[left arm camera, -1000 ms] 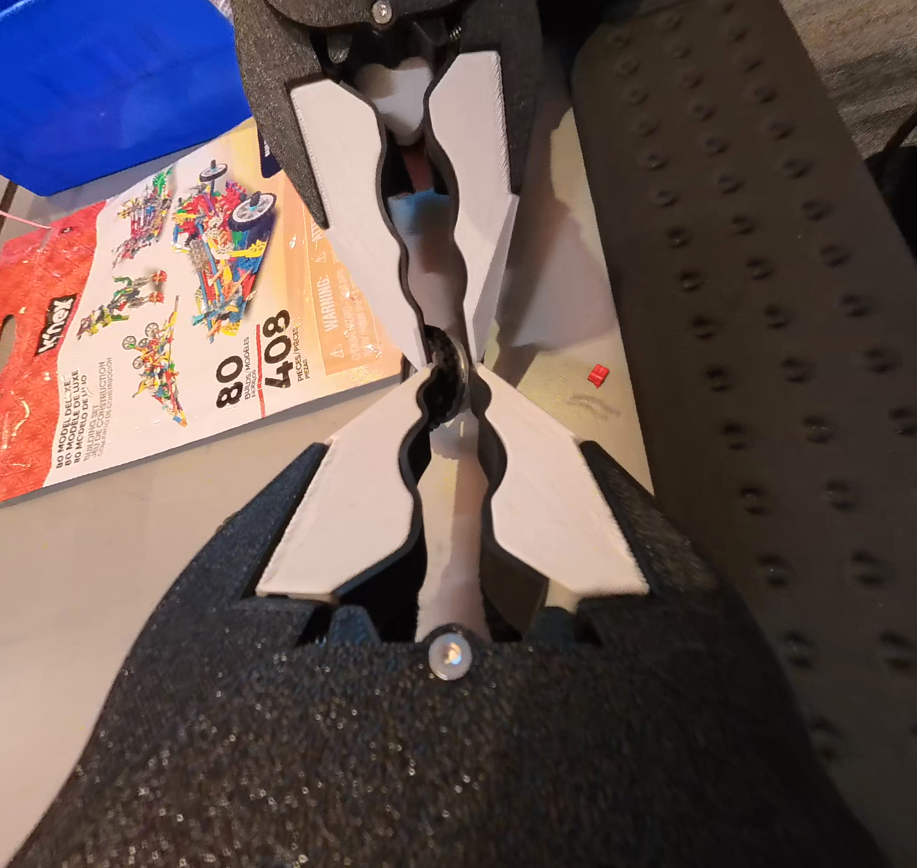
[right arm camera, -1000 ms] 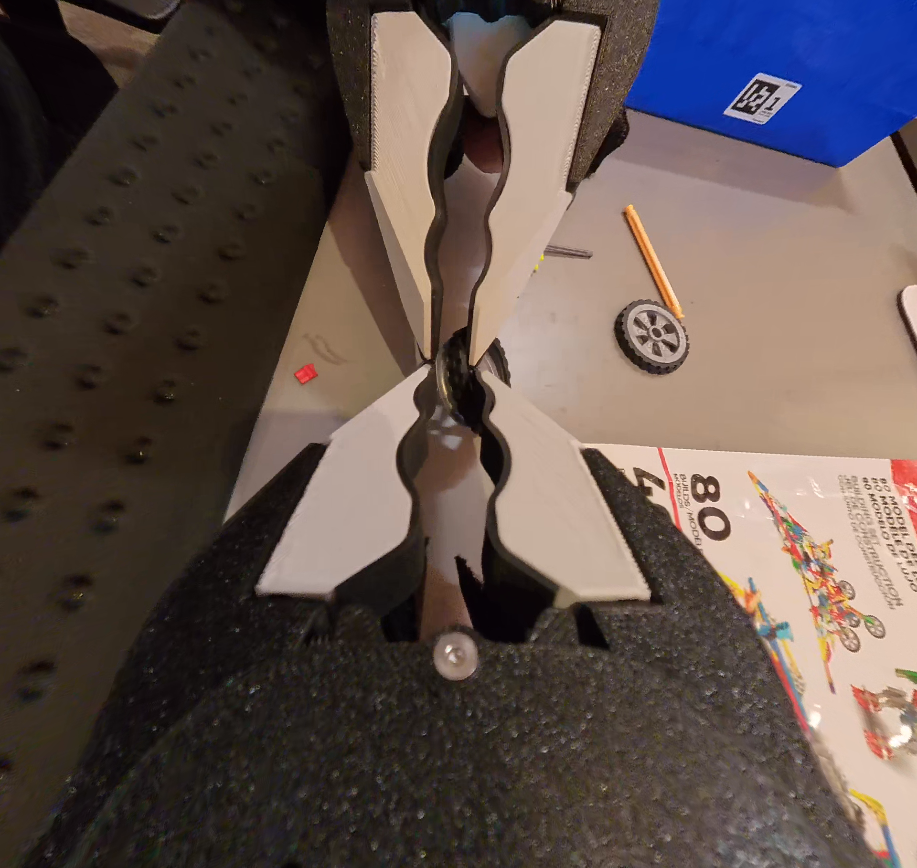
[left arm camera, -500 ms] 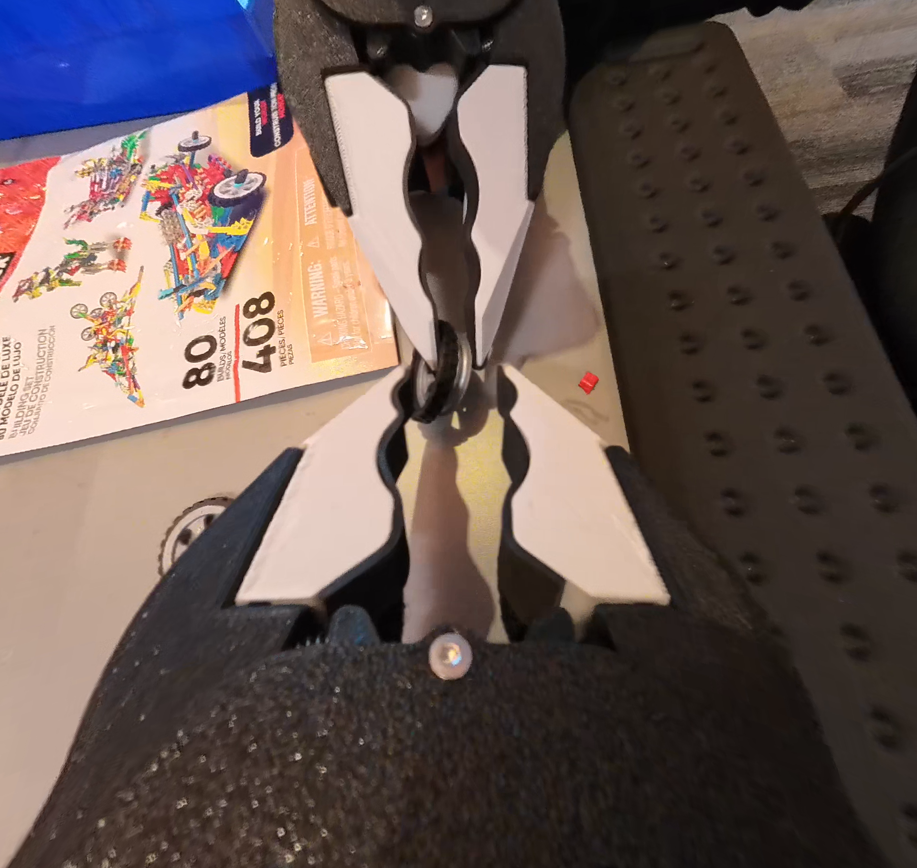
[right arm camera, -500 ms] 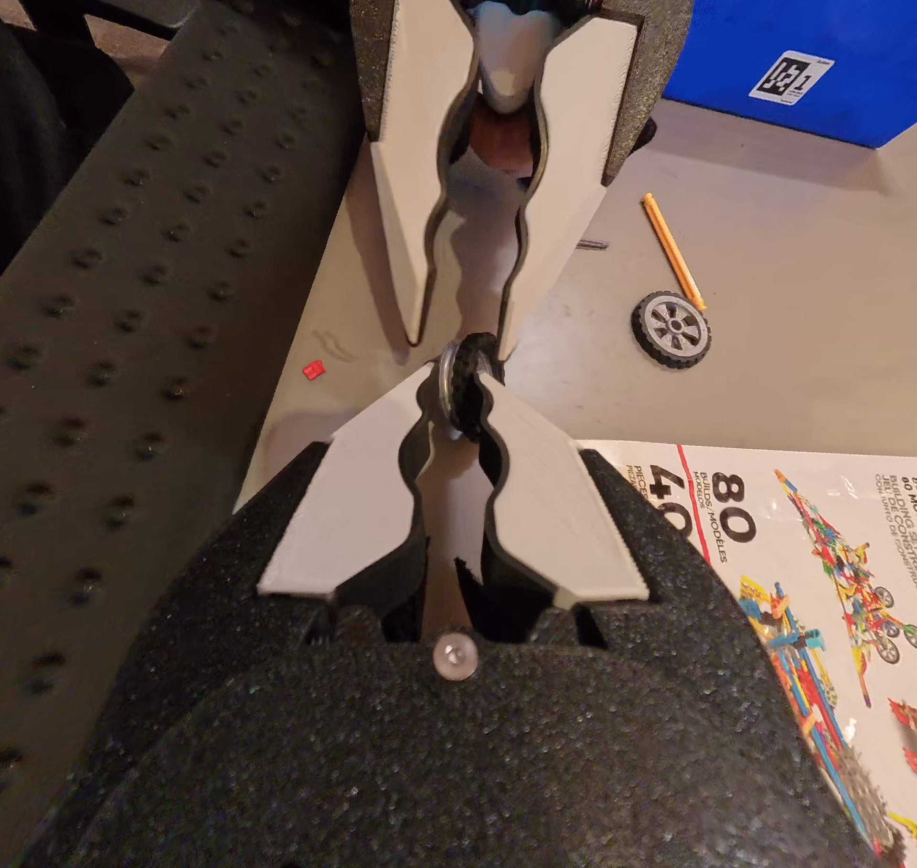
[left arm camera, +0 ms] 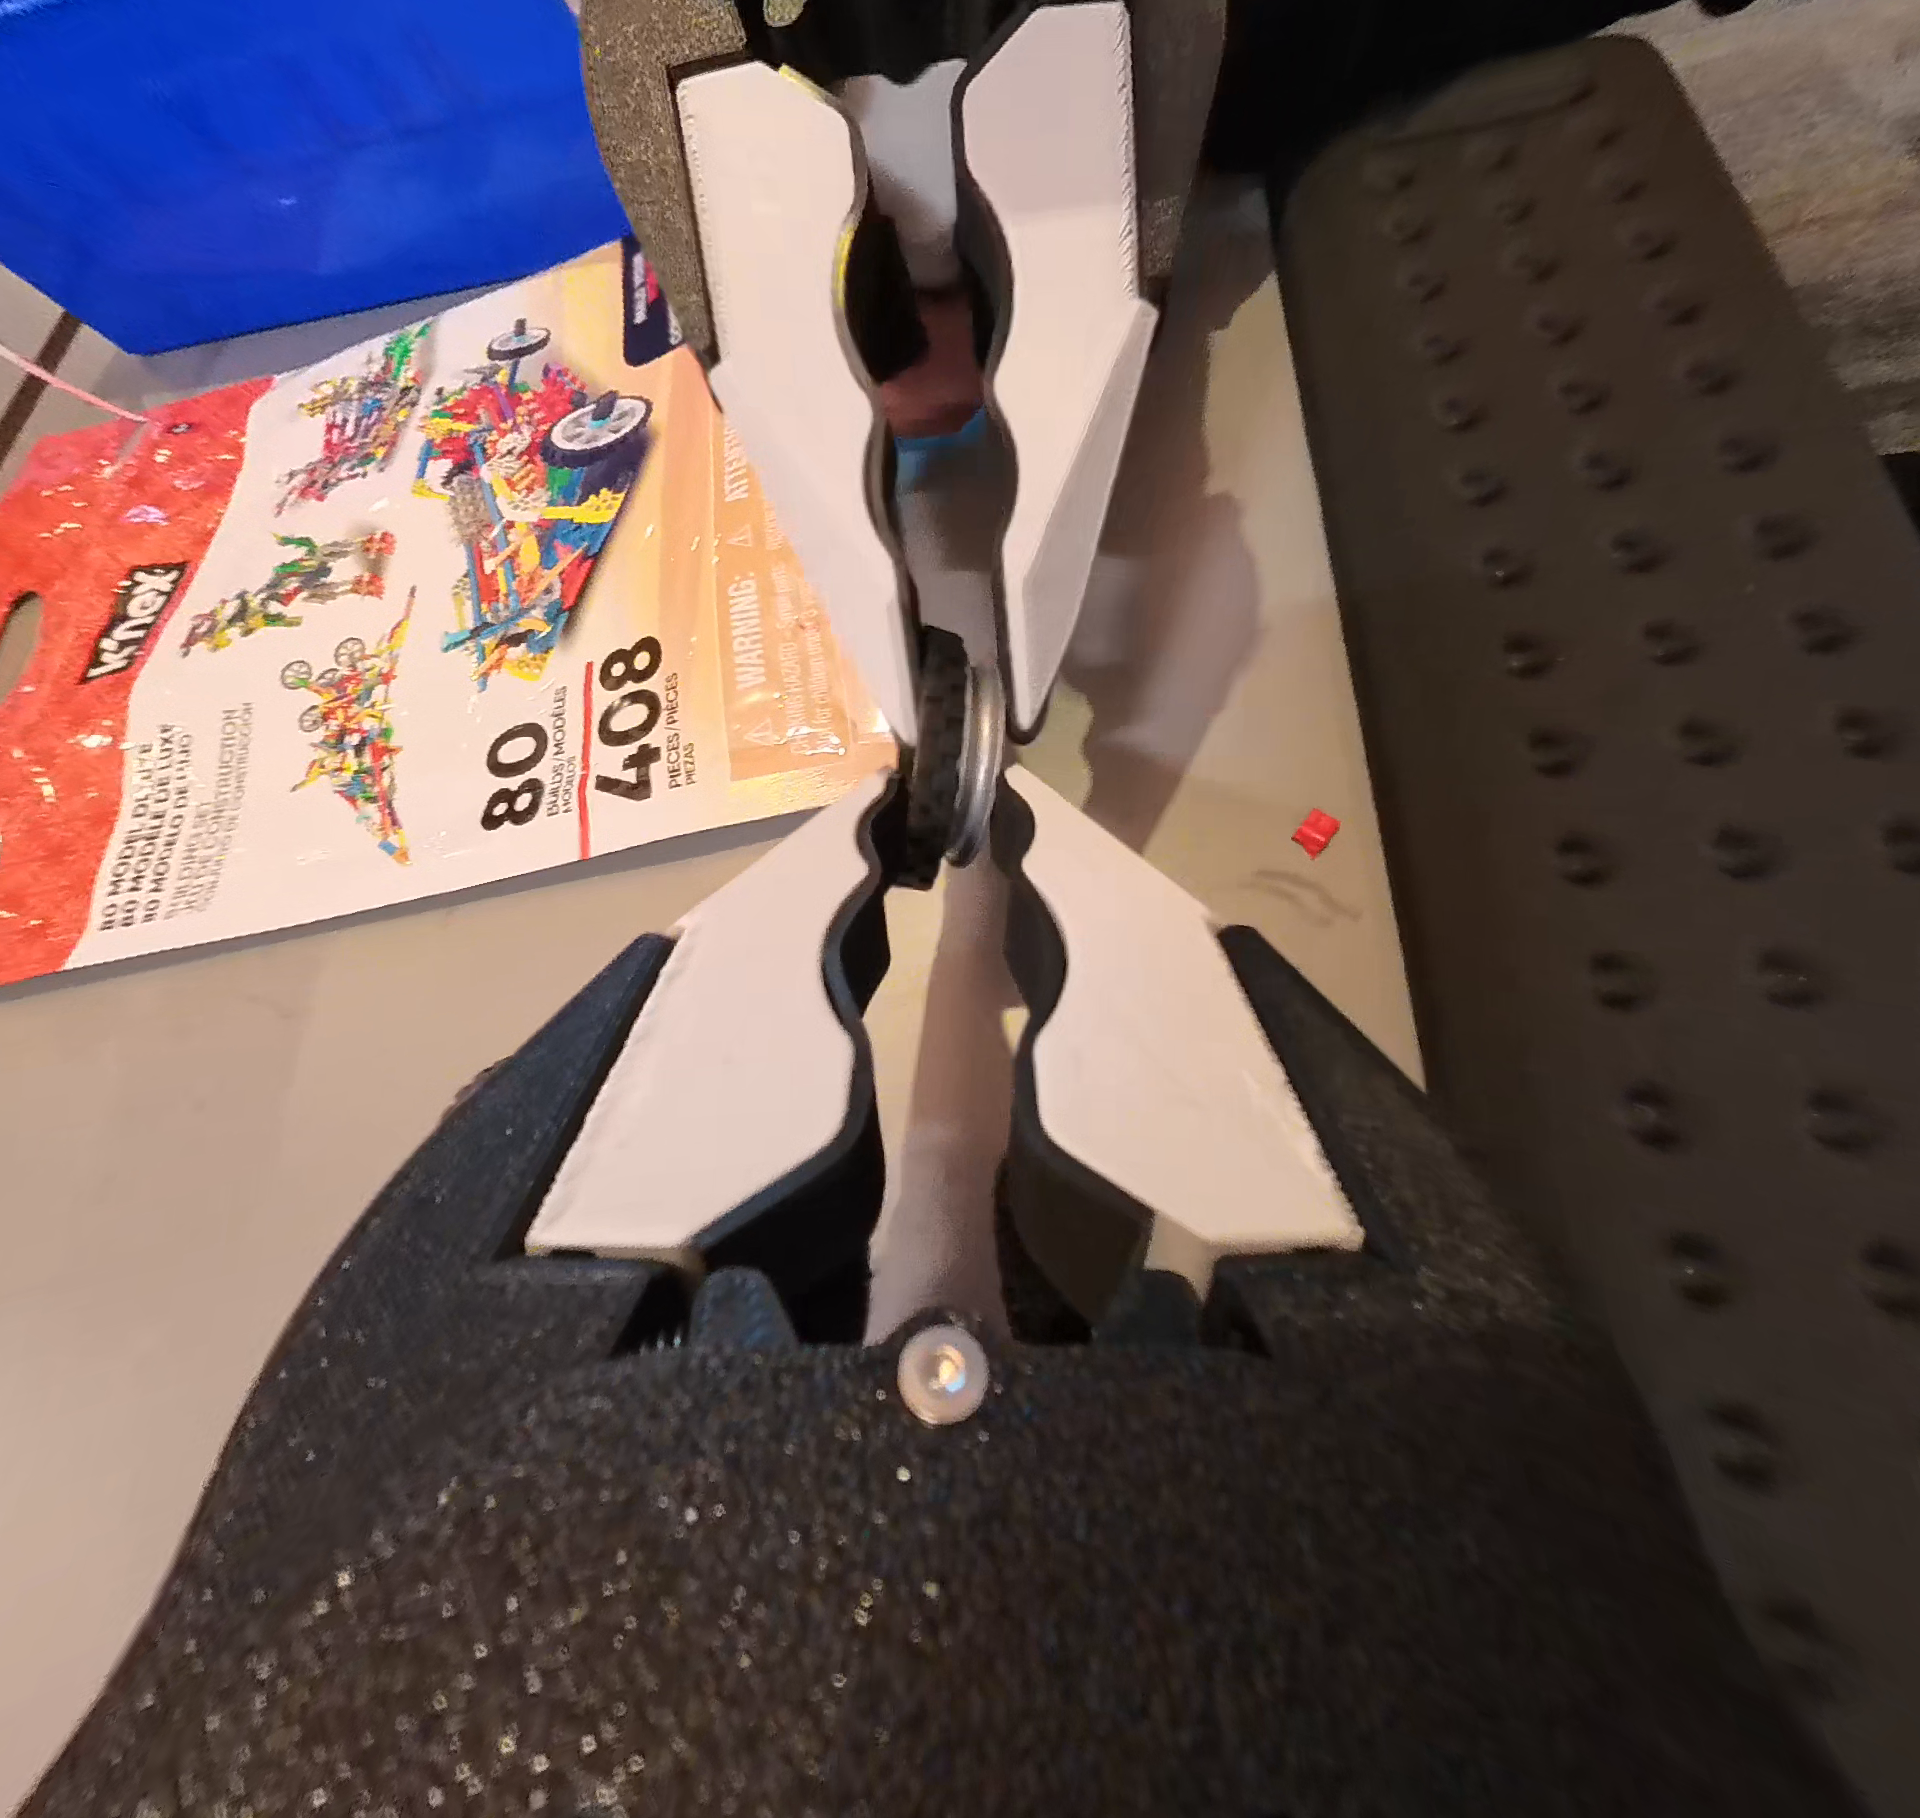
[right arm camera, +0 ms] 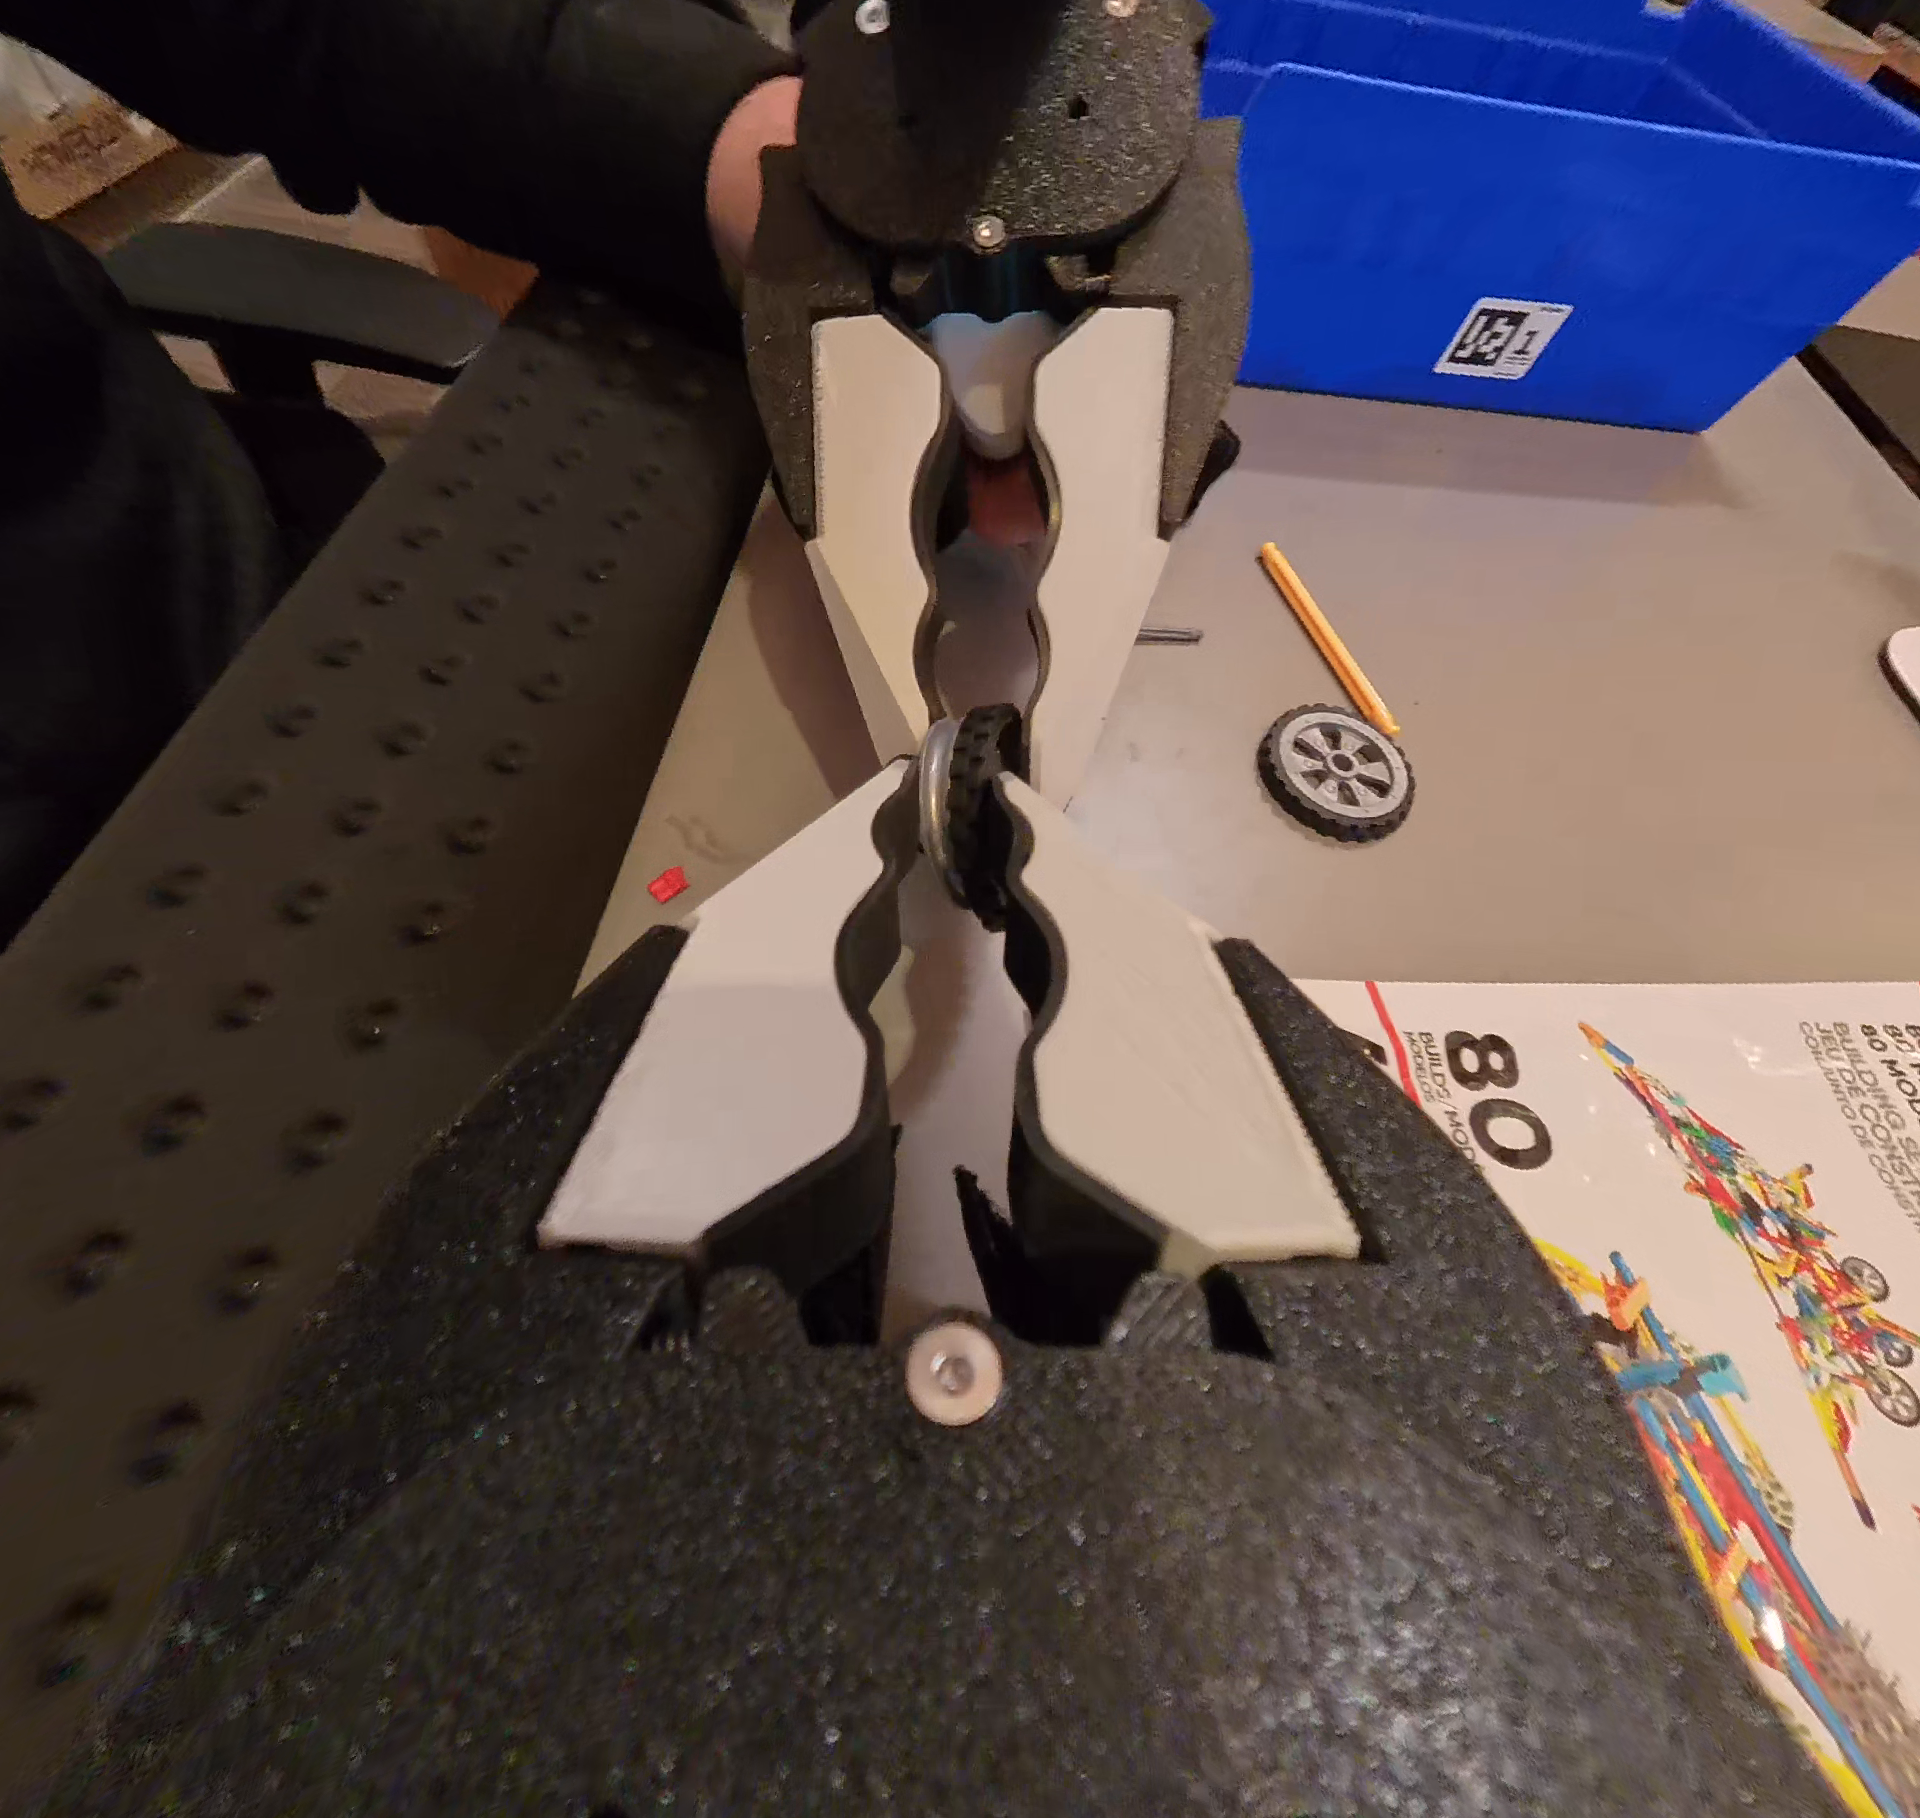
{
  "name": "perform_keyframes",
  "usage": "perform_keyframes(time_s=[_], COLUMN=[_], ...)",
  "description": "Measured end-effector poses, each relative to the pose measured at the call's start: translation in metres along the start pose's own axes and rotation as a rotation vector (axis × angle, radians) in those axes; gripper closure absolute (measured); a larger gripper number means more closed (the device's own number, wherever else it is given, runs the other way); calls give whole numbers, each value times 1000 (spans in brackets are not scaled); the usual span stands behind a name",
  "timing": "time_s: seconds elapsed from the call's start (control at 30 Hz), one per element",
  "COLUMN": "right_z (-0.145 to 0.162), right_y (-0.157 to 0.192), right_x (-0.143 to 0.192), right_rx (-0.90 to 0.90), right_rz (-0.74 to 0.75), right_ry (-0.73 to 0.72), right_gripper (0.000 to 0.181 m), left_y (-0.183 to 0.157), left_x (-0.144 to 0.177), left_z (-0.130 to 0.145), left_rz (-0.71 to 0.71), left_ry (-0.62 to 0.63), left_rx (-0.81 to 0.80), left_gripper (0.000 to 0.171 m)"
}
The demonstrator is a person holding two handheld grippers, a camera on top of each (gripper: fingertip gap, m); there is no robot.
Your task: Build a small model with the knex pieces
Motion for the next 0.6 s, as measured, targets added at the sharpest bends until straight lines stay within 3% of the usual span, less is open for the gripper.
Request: perform_keyframes(time_s=[0.23, 0.6], right_z=[8, 9], right_y=[-8, -5], right_x=[-8, -7], right_rx=[74, 38], right_rz=[120, 63], right_ry=[124, 105], right_gripper=[165, 168], left_y=[4, 4], left_x=[-6, -8], left_z=[10, 9], left_rz=[-106, -246], left_ry=[119, 202], left_rx=[-124, -344], left_gripper=[162, 162])
Point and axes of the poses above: each gripper's, where its closed fingertips meet, x back along the fingers, z out of its underside, y = z × x across the jaws, the point moved 4 cm from there along x, back along the fingers, and after that the axes turned 3 degrees about x, right-handed, at the moved point
